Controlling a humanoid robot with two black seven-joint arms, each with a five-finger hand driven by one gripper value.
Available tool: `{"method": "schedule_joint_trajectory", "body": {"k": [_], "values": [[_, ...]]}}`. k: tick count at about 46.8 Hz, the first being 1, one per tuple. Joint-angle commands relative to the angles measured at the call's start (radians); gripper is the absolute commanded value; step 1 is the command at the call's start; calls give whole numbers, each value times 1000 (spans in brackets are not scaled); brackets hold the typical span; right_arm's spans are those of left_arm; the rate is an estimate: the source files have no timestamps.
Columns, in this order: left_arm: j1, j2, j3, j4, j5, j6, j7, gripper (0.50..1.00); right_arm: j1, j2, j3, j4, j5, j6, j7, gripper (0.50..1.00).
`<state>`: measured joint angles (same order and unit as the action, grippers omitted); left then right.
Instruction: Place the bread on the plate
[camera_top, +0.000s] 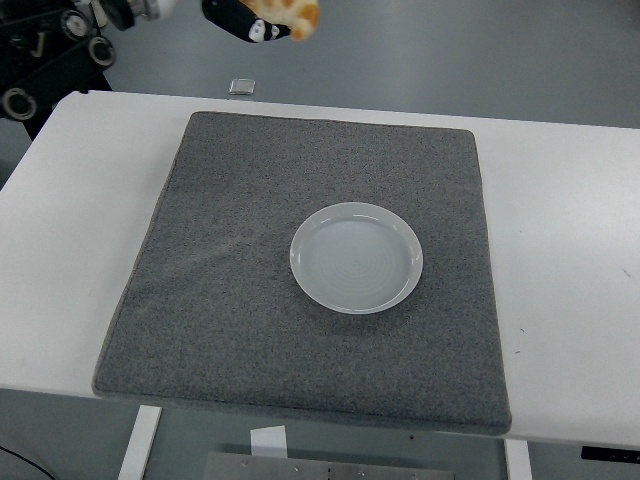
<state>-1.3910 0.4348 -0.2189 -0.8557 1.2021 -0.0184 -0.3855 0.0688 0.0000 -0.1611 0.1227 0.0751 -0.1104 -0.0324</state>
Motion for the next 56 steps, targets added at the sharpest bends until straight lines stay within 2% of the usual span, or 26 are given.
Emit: {"method": "schedule_joint_trajectory", "body": {"k": [1, 6, 12, 22, 27, 40, 56], "values": [[-10, -105, 29, 18, 1, 8, 23, 500, 0, 0, 0, 0, 0, 0, 0, 952], [1, -200, 50, 18, 1, 34, 45, 500, 0, 0, 0, 0, 0, 0, 0, 952], [26, -249, 70, 0, 5, 78, 62, 500, 0, 0, 0, 0, 0, 0, 0, 952], [99, -240, 223, -111, 5, 210, 60, 500, 0, 0, 0, 0, 0, 0, 0, 952], [151, -226, 247, -126, 13, 258, 59, 500, 0, 0, 0, 0, 0, 0, 0, 952], [250, -185, 247, -154, 16, 281, 48, 500, 0, 0, 0, 0, 0, 0, 0, 952], [294, -140, 248, -235, 17, 282, 50, 500, 0, 0, 0, 0, 0, 0, 0, 952]]}}
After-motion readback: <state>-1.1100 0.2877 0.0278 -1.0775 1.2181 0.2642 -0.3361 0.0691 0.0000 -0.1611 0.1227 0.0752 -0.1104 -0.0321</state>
